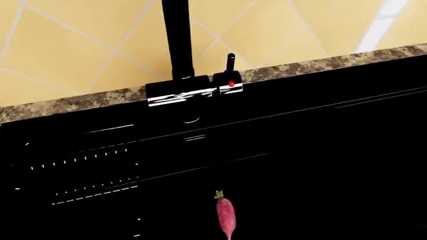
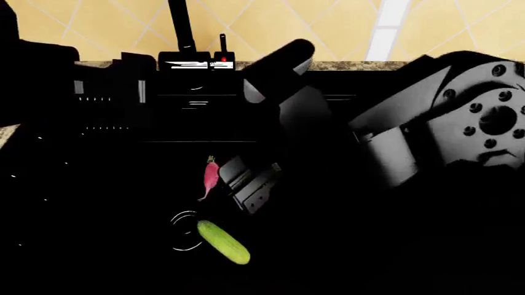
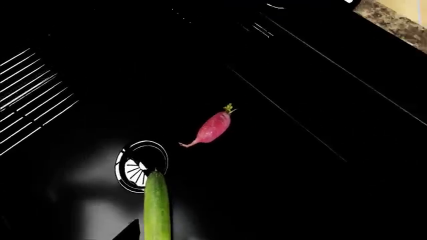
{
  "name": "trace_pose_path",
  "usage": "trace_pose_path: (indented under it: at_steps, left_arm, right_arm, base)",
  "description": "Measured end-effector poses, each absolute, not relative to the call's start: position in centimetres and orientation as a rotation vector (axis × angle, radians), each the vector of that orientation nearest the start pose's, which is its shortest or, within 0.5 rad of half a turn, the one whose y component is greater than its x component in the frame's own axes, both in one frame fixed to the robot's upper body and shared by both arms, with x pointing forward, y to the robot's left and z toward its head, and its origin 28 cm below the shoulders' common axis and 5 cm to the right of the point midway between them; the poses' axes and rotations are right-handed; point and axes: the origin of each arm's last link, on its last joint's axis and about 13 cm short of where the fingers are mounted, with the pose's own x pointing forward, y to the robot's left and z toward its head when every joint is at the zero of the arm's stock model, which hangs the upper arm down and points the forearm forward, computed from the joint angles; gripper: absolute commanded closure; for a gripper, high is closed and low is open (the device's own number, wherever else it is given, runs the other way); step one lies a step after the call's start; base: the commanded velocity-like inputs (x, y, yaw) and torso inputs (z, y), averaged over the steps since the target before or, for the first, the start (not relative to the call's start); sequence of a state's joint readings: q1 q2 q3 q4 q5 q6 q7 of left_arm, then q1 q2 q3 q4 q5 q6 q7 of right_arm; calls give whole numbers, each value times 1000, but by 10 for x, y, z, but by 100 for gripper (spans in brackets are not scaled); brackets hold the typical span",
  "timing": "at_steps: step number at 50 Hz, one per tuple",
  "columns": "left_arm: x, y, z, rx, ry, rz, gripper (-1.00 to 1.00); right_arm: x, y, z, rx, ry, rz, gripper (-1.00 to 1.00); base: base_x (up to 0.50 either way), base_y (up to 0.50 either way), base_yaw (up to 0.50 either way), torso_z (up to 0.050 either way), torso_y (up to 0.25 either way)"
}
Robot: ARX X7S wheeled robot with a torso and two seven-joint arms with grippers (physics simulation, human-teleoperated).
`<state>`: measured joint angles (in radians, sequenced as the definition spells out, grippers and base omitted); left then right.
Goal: Pick up the fruits and vegetables and place them in the sink. Turn on the sink faucet to wash them. Then turn the sink off and put them in the tray.
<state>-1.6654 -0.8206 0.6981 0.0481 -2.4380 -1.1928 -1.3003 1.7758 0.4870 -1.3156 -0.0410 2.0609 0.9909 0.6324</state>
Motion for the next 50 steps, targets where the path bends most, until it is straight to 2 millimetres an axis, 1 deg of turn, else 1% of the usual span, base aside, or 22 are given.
trace_pose_path:
  at_steps: [5, 11, 20, 26, 37, 50]
  left_arm:
    - [214, 245, 383, 73, 396, -252, -100]
    - [220, 234, 384, 68, 368, -276, -100]
    - [227, 210, 379, 76, 324, -356, -100]
    - [234, 194, 375, 81, 280, -389, -100]
    - [247, 169, 368, 72, 210, -423, -100]
    - [260, 148, 360, 49, 129, -416, -100]
  right_arm:
    - [254, -59, 333, -360, 556, 650, -100]
    - [247, -80, 347, -335, 525, 579, -100]
    - [238, -108, 359, -291, 493, 484, -100]
    - [233, -122, 365, -263, 470, 432, -100]
    - [225, -140, 369, -231, 444, 369, -100]
    - [221, -149, 369, -216, 433, 340, -100]
  base:
    - [0, 0, 0, 0, 0]
    - [0, 0, 0, 0, 0]
    - [0, 0, 0, 0, -2]
    - [0, 0, 0, 0, -2]
    - [0, 0, 0, 0, -3]
    - [0, 0, 0, 2, -1]
